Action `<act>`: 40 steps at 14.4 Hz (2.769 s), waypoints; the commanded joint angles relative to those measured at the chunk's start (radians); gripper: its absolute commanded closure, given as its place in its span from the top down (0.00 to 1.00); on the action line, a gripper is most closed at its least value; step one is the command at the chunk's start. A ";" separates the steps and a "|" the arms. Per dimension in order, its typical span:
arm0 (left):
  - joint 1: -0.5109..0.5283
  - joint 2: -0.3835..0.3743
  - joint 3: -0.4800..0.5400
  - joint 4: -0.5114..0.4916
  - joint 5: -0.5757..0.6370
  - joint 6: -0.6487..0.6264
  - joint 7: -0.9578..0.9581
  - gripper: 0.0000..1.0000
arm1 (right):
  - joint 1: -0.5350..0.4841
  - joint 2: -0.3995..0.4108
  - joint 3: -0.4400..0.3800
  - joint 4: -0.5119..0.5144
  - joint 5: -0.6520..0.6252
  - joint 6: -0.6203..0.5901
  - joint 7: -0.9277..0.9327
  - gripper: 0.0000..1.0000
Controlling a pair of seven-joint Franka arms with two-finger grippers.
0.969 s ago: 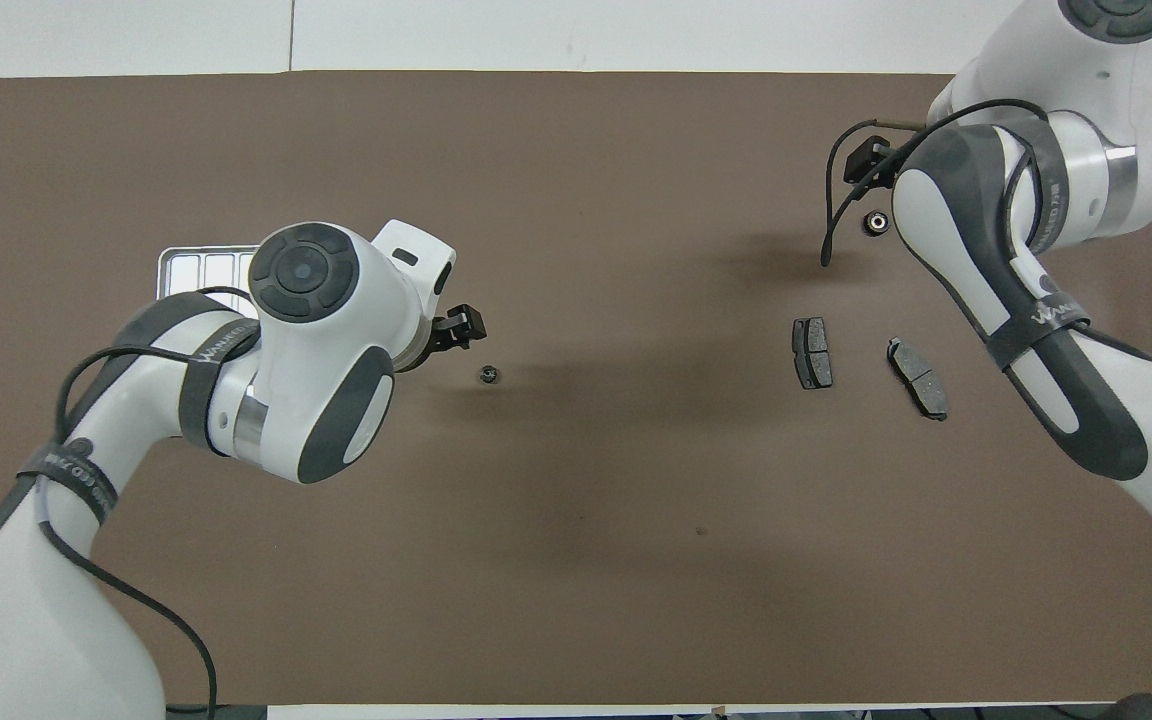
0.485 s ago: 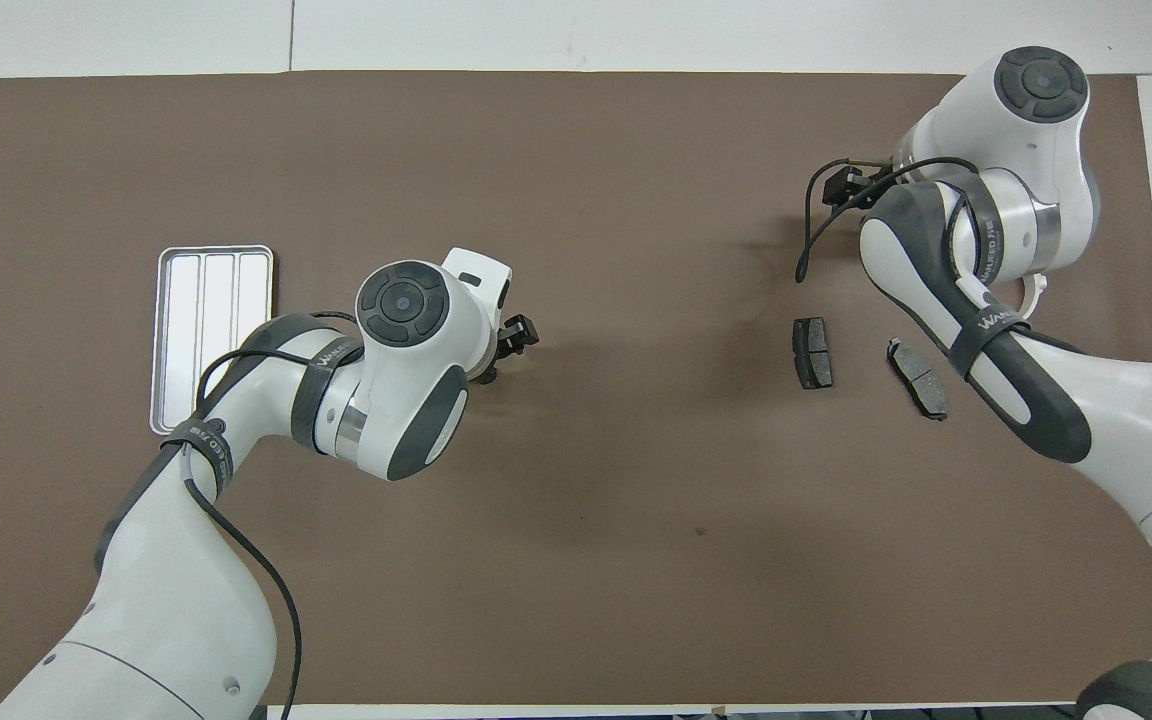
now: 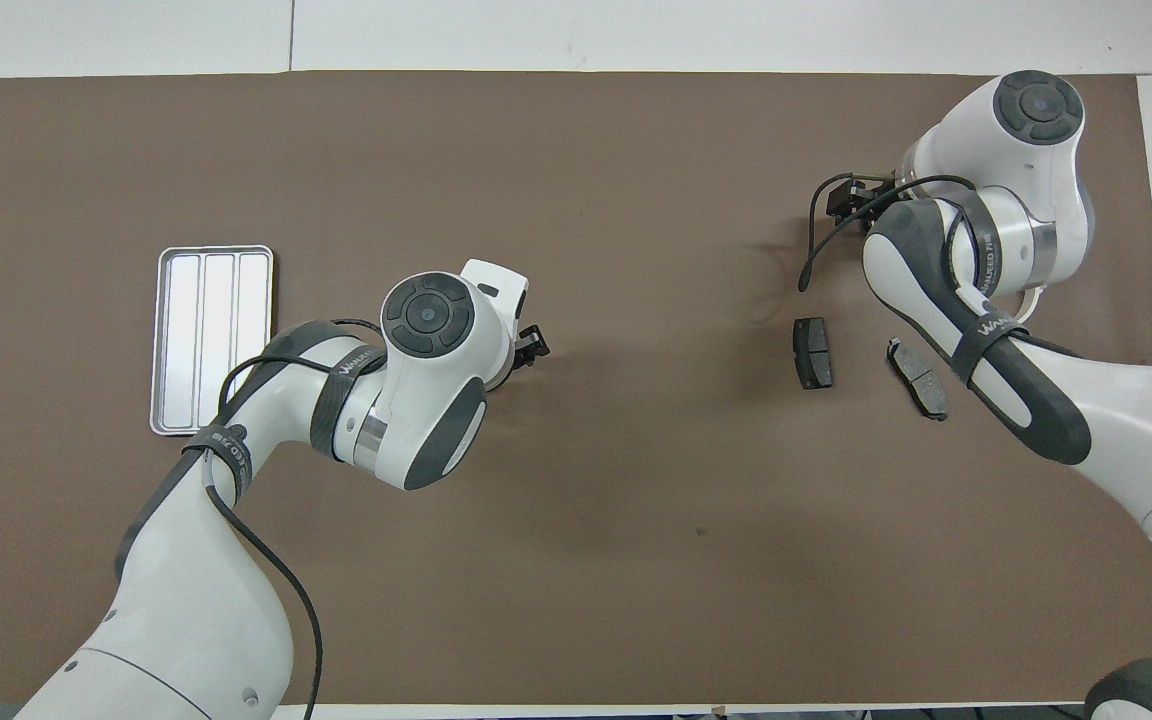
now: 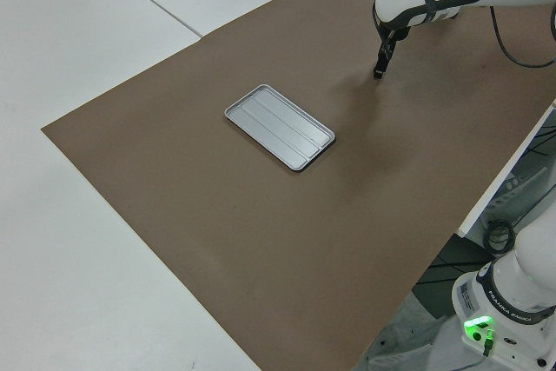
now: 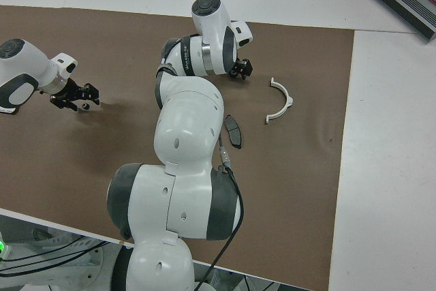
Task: Pick bearing gear from pile to tray
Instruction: 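Grasp the bearing with the left gripper while the right gripper reaches the gear, then place the bearing in the tray while the right gripper grasps the gear, then carry the dark gear with the right gripper to mid-table and release it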
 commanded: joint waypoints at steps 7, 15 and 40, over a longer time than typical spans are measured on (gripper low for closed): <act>-0.008 -0.004 0.024 0.007 -0.009 -0.075 -0.002 0.00 | -0.032 -0.010 0.018 -0.038 -0.022 0.024 -0.021 0.69; 0.371 -0.214 0.030 0.003 -0.004 -0.335 0.620 0.00 | -0.033 -0.010 0.018 -0.038 -0.020 0.021 -0.041 0.00; 0.574 -0.219 0.033 -0.283 -0.003 -0.014 0.976 0.34 | 0.668 0.101 0.075 0.181 -0.057 -0.070 1.111 0.00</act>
